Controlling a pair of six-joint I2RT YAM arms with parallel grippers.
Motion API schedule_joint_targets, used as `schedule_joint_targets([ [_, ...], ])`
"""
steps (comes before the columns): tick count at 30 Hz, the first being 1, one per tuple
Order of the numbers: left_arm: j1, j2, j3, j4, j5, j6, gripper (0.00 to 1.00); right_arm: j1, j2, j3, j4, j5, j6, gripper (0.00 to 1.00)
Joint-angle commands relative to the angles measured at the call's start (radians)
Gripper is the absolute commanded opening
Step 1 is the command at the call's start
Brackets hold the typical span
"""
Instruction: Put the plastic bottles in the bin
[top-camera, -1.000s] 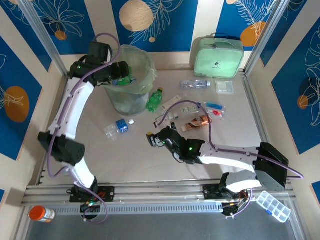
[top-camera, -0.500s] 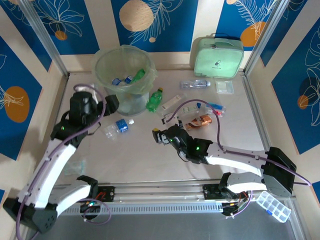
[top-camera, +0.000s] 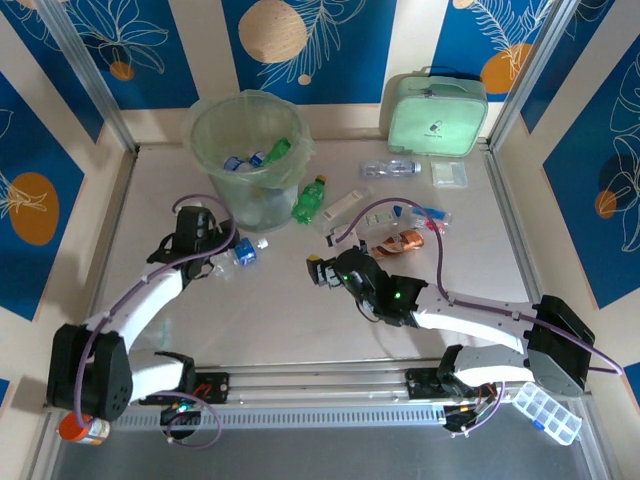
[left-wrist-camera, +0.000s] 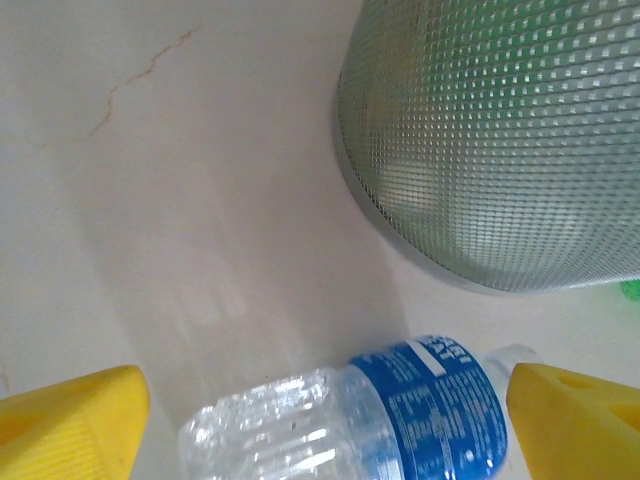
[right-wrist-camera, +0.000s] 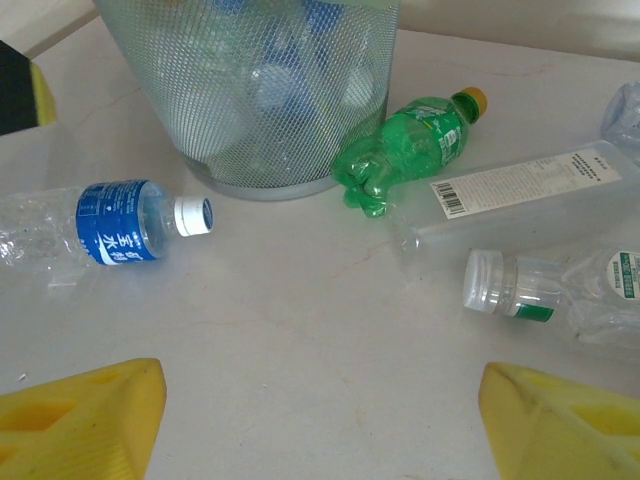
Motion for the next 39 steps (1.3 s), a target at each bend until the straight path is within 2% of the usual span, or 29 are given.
schedule_joint_targets([
  [1,0.009,0.065,0.002,0.132,0.065,0.092,0.93,-0.007,-0.021,-0.002,0.011,-0.022,0.015,0.83],
  [6,0.005,0.174,-0.006,0.208,0.144,0.222,0.93,-0.010,-0.004,0.008,0.004,-0.041,0.015,0.83],
  [14,-0.054,0.223,0.004,0.166,0.128,0.272,0.99,-0.017,0.037,0.033,-0.013,-0.064,0.015,0.83],
  [23,-0.103,0.224,0.010,0.072,0.122,0.213,1.00,-0.019,0.060,0.048,-0.024,-0.076,0.012,0.83],
  [29,-0.152,0.200,0.017,-0.017,0.053,0.150,1.00,-0.020,0.064,0.052,-0.028,-0.081,0.014,0.83],
  [34,-0.155,0.217,0.039,-0.056,-0.043,0.138,0.94,-0.020,0.061,0.054,-0.036,-0.076,0.015,0.83],
  [39,-0.133,0.278,0.070,-0.057,-0.055,0.117,0.83,-0.021,0.049,0.047,-0.032,-0.070,0.015,0.83],
])
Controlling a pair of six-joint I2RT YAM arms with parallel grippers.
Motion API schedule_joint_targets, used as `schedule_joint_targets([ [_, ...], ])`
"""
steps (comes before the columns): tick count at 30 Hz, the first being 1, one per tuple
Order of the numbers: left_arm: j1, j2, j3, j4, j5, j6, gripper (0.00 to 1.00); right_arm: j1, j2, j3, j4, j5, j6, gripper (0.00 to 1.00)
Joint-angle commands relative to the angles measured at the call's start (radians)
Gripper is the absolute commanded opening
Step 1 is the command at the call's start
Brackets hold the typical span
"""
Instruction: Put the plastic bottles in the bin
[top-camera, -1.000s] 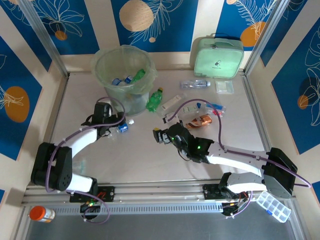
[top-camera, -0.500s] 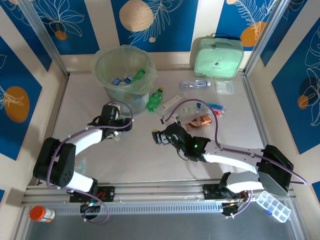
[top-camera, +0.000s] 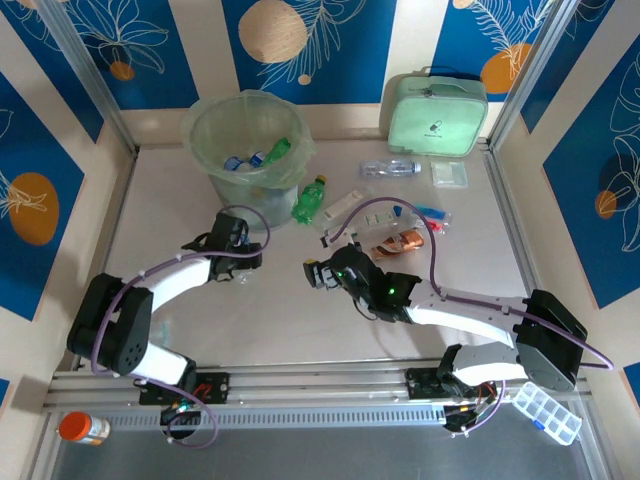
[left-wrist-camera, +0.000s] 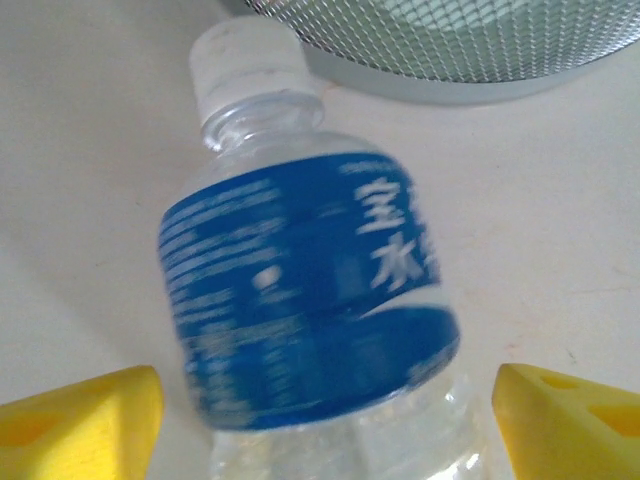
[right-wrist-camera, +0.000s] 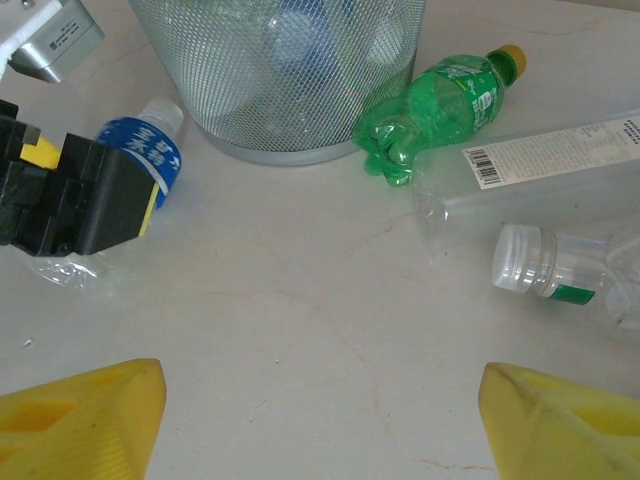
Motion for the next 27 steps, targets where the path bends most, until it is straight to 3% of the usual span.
schedule_joint_targets([
  [1,0.016,0.034,0.037,-0.029,-0.059,-0.031,0.82,-0.004,-0.007,0.024,-0.006,0.004,0.015,0.83],
  [13,0.035,0.093,0.040,0.017,0.017,-0.102,0.60,-0.006,-0.012,0.022,-0.006,0.015,0.016,0.83],
  [20,0.036,-0.025,-0.025,0.036,0.074,-0.147,0.52,-0.004,-0.022,0.013,0.002,0.030,0.021,0.83],
  [27,0.025,-0.236,-0.192,0.157,0.229,-0.247,0.48,0.002,-0.054,-0.009,0.023,0.052,0.018,0.83],
])
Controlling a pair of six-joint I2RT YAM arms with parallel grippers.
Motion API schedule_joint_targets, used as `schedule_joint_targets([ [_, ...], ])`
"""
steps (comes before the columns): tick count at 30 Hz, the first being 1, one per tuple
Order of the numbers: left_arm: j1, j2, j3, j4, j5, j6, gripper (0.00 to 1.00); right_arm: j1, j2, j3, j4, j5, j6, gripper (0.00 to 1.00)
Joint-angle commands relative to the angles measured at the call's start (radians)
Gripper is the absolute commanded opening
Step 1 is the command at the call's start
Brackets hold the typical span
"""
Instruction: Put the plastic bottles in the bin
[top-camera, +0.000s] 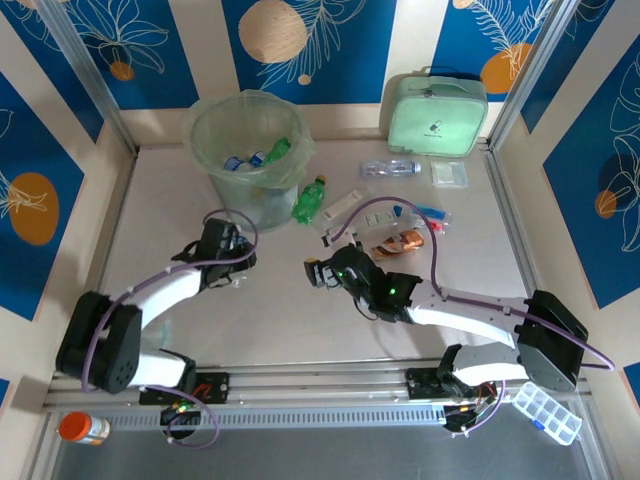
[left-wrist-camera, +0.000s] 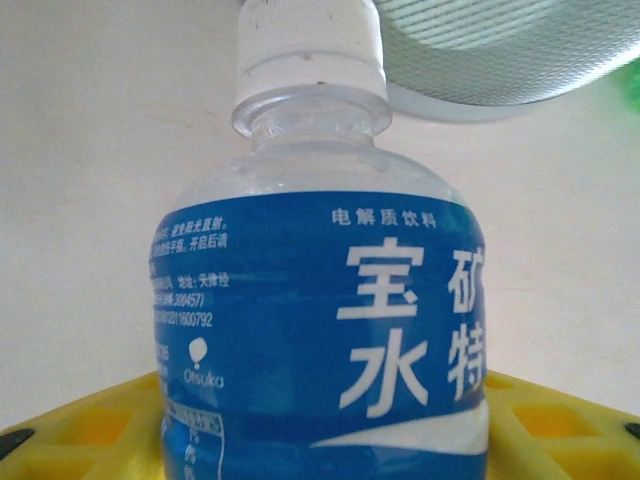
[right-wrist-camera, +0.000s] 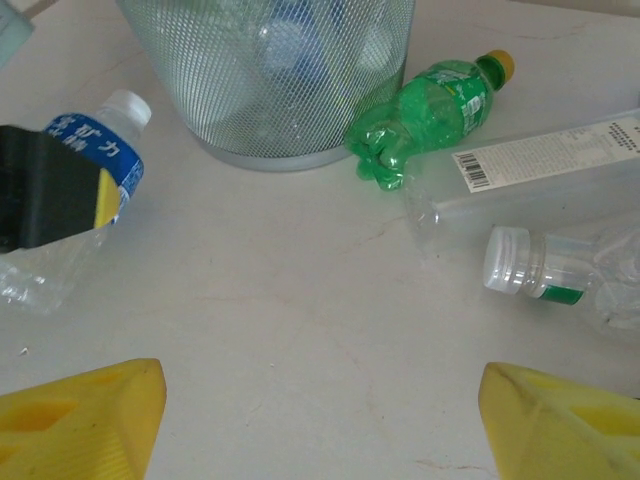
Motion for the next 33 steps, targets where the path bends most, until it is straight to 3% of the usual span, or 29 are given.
schedule_joint_targets([
  [1,-0.009,-0.114,-0.078,0.071,0.094,-0.072,0.47,0.004,-0.044,-0.012,0.028,0.038,0.009,0.83],
  [8,-0.047,-0.423,-0.208,0.112,0.151,-0.101,0.44,0.009,-0.048,-0.022,0.046,0.047,0.003,0.83],
  [13,-0.057,-0.688,-0.229,0.029,0.165,-0.108,0.32,0.016,-0.042,-0.019,0.051,0.054,0.001,0.83],
  [16,-0.060,-0.791,-0.185,-0.058,0.172,-0.103,0.17,0.022,-0.040,-0.020,0.053,0.064,0.000,0.83],
  [18,-0.060,-0.829,-0.141,-0.110,0.175,-0.097,0.14,0.022,-0.037,-0.020,0.053,0.067,-0.002,0.83],
  [26,-0.062,-0.696,0.220,-0.341,0.111,-0.026,0.11,0.027,-0.030,-0.015,0.050,0.060,-0.006,0.83],
  [33,-0.062,-0.365,0.665,-0.516,-0.055,-0.054,0.14,0.027,-0.018,-0.008,0.046,0.060,-0.008,0.83],
])
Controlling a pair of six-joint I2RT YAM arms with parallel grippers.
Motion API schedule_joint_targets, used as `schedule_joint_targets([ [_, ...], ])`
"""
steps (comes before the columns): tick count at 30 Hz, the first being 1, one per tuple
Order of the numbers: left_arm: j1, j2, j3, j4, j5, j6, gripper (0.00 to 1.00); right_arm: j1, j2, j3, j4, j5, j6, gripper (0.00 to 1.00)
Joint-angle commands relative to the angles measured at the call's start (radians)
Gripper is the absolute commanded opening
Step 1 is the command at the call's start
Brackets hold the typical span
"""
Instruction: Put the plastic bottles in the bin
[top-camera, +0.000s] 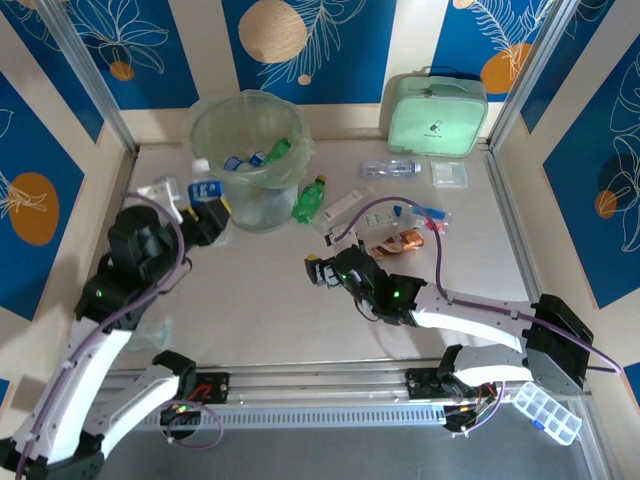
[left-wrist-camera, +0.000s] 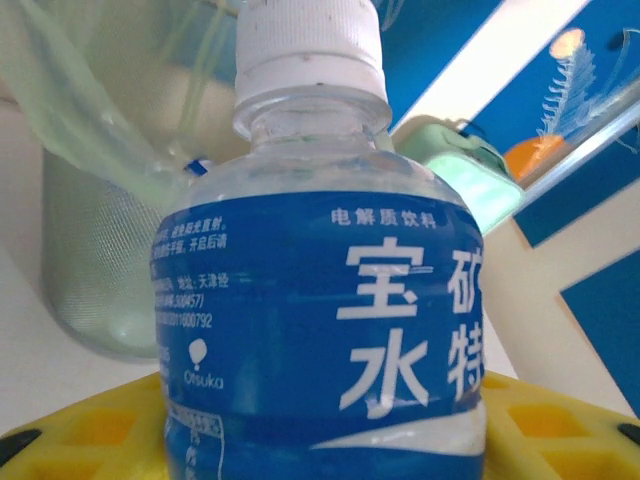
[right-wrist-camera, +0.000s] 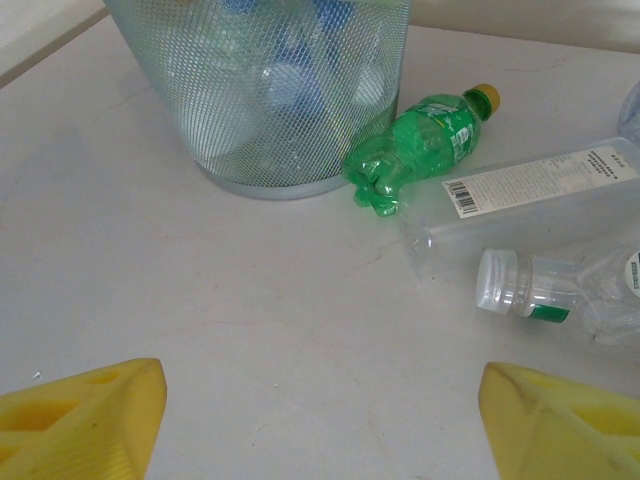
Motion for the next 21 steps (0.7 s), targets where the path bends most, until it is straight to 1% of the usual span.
schedule_joint_targets([
  [1,-0.006,0.173,0.207,-0.147,-0.121,-0.019,0.14,0.006,0.010,0.005,0.020,0.020,-0.009,0.83],
  [4,-0.004,0.378,0.435,-0.262,-0.179,-0.048,0.15,0.007,0.011,0.009,0.013,0.025,-0.015,0.83],
  [7,0.004,0.578,0.683,-0.389,-0.211,-0.055,0.16,0.009,0.008,0.010,0.015,0.030,-0.021,0.83],
  [9,0.016,0.693,0.828,-0.437,-0.211,-0.041,0.16,0.009,0.008,0.009,0.015,0.032,-0.022,0.83],
  [11,0.026,0.795,0.959,-0.474,-0.238,-0.006,0.20,0.010,0.012,0.011,0.015,0.021,-0.020,0.83],
  [13,0.040,0.899,1.090,-0.535,-0.255,0.000,0.20,0.012,0.019,0.019,0.008,0.014,-0.021,0.83],
  [16,0.051,1.016,1.213,-0.579,-0.244,0.010,0.19,0.012,0.033,0.027,0.003,0.018,-0.022,0.83],
  [21,0.068,1.132,1.271,-0.563,-0.252,0.052,0.22,0.019,0.050,0.036,-0.003,0.011,-0.021,0.82],
])
